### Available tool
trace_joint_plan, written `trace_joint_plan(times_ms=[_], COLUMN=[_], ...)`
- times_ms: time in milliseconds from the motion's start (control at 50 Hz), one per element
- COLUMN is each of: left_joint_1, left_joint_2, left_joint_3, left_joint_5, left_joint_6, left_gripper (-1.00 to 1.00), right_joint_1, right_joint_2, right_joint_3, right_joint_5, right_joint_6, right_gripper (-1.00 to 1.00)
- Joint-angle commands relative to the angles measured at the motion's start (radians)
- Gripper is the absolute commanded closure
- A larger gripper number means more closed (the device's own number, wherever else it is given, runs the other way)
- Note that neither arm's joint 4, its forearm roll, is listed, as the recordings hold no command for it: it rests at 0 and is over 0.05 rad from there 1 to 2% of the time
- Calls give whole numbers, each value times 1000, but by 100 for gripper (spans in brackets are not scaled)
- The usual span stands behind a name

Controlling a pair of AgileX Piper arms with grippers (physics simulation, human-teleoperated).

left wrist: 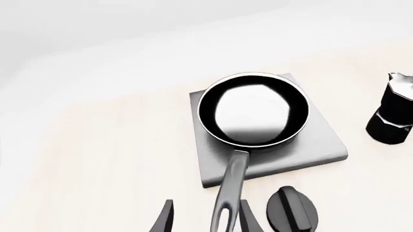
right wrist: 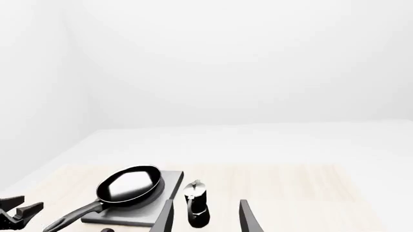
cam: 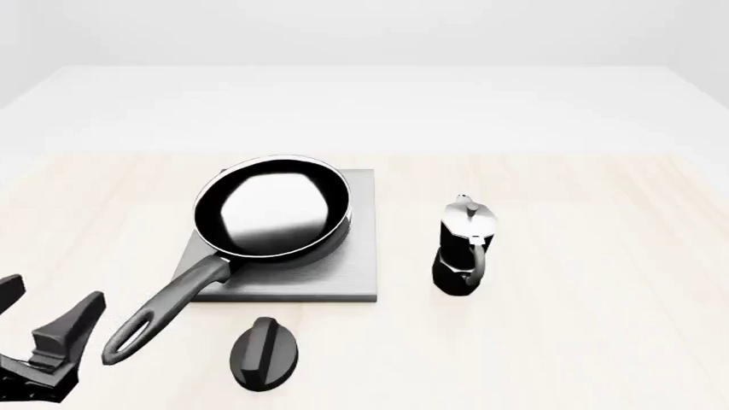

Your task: Put the frying pan on the stove.

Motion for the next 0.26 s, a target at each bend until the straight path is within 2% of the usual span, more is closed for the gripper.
trace_joint_plan(times_ms=[20,260], left_joint_1=[19,41], left_joint_2=[-203,-216], left_joint_3=[-6,-47], left_joint_5=[137,118], left_joint_6=[-34,-87], left_gripper=[-100,-100], right_joint_1=[2,1], right_joint_2=[0,0], right_joint_3=[-1,0], right_joint_5=[0,0], right_joint_6=[-2,-5], right_gripper=[-100,-100])
